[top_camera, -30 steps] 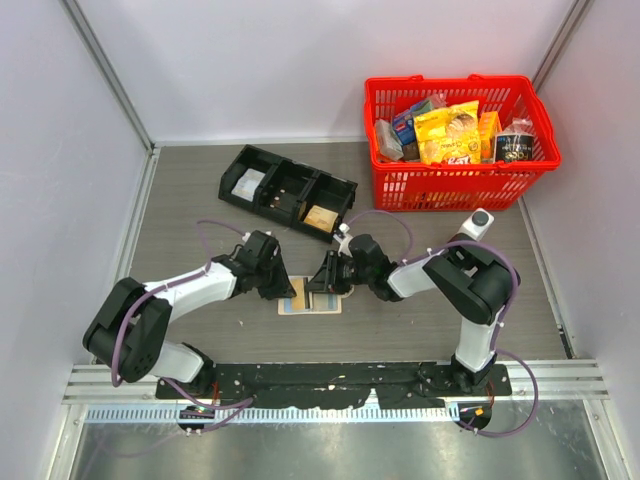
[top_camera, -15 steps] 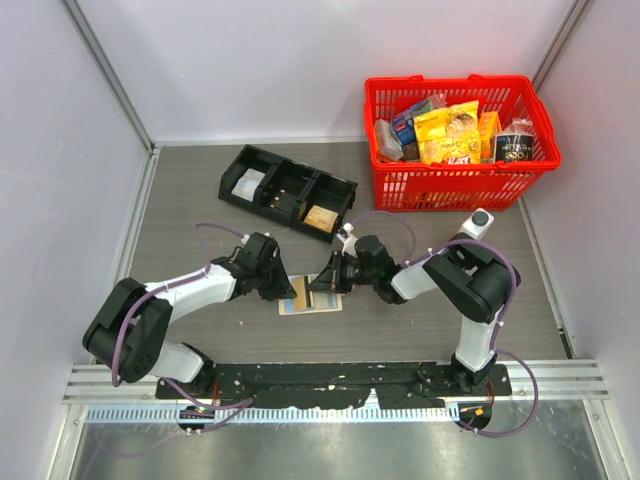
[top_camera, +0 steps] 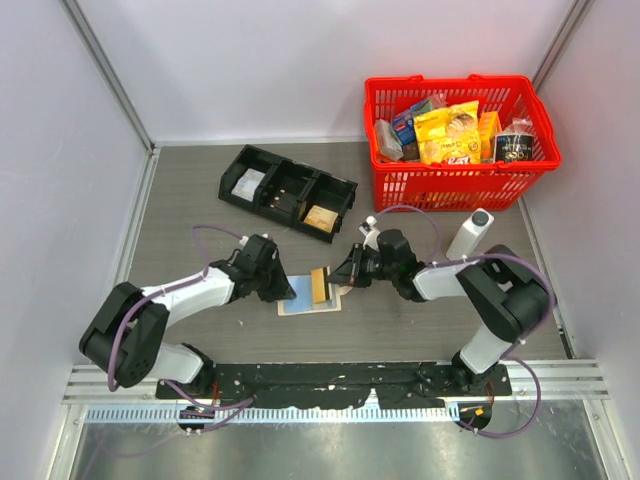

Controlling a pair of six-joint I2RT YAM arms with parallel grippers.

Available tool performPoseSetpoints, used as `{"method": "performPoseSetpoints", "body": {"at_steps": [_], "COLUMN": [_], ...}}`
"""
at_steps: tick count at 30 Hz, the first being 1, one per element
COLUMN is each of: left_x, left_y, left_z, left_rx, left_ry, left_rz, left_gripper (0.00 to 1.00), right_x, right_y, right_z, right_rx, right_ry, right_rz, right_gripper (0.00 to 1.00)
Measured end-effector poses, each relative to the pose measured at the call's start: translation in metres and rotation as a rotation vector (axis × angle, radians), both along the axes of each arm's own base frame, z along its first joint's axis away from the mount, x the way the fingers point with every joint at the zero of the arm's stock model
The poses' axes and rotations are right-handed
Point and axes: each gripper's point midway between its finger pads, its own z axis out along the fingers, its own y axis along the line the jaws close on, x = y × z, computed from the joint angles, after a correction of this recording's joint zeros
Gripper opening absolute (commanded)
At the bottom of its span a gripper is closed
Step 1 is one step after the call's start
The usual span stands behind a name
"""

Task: Take the credit cards out of the card holder
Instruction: Remove the credit card from the card holder.

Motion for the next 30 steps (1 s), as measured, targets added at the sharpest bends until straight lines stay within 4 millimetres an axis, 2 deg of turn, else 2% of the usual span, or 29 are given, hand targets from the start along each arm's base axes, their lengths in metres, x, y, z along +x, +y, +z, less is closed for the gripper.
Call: {"method": "performPoseSetpoints", "body": {"at_steps": [5, 11, 13, 18, 24, 27, 30], "left_x": [-0.004, 0.0, 0.002, -0.002, -0.015, -0.02, -0.023], "left_y": [0.006, -0.003, -0.009, -0.022, -0.044, -0.057, -0.065], "left_z": [0.013, 0.07, 0.093, 0.136, 0.172, 0.187, 0.191], "left_rx": [0.057, 0.059, 0.056, 0.079, 0.118, 0.147, 0.201], "left_ry": [-0.079, -0.339, -0.445, -0.683, -0.941, -1.077, -1.196], "left_rz": [-0.031, -0.123, -0.176, -0.314, -0.503, -0.587, -0.655], "left_gripper": [0.48, 0.61, 0.72, 0.78, 0.78, 0.78, 0.78], "right_x": [0.001, 0.005, 0.008, 0.015, 0.016, 0.015, 0.013], "right_y": [-0.016, -0.026, -0.027, -0.028, -0.028, -0.029, -0.029], "right_z": [0.021, 0.043, 0.053, 0.089, 0.124, 0.134, 0.141], "right_rx": [-0.04, -0.095, -0.105, -0.088, -0.042, -0.028, -0.016], "right_ry": [-0.033, -0.018, -0.016, -0.045, -0.065, -0.058, -0.054], "right_rz": [-0.034, -0.077, -0.091, -0.124, -0.152, -0.163, -0.169], "right_gripper": [0.01, 0.01, 0.01, 0.01, 0.01, 0.01, 0.01]}}
